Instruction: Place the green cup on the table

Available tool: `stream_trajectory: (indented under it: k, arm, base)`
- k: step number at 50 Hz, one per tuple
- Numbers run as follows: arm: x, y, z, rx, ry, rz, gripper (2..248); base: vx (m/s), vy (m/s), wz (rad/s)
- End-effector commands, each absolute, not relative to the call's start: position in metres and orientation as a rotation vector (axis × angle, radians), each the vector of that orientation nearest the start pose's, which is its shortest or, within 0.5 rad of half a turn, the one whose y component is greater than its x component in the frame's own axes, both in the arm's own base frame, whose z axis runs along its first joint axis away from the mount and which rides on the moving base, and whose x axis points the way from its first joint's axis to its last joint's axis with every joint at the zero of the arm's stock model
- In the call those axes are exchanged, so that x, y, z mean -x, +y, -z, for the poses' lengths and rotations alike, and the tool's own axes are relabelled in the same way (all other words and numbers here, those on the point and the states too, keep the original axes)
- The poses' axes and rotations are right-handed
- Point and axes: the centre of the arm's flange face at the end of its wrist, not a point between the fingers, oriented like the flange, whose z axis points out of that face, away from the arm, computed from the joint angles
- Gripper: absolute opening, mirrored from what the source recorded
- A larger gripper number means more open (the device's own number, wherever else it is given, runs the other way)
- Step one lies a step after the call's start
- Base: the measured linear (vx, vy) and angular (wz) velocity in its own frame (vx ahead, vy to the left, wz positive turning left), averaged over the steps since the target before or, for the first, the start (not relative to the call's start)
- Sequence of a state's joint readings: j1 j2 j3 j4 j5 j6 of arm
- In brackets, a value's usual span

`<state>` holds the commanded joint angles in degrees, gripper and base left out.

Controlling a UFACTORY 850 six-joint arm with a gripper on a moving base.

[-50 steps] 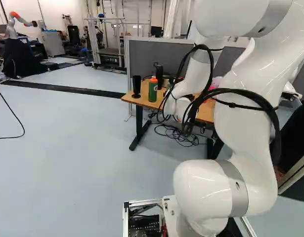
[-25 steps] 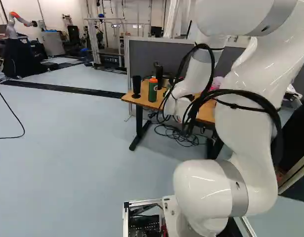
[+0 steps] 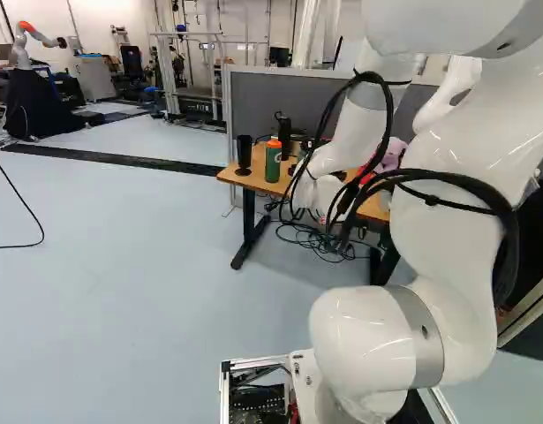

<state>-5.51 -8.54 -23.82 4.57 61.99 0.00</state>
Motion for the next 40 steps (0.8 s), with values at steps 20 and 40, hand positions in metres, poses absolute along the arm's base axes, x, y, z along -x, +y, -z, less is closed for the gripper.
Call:
stream_trajectory:
  k: [20,40]
  arm:
    - [-0.361,-0.028,-0.368,2.530,0.166,1.954,247]
    - [-0.318,-0.013,-0.371,2.543,0.088,1.892,247]
  base:
    - [0.000,0.000,0.000]
    - [0.000,0.000,0.000]
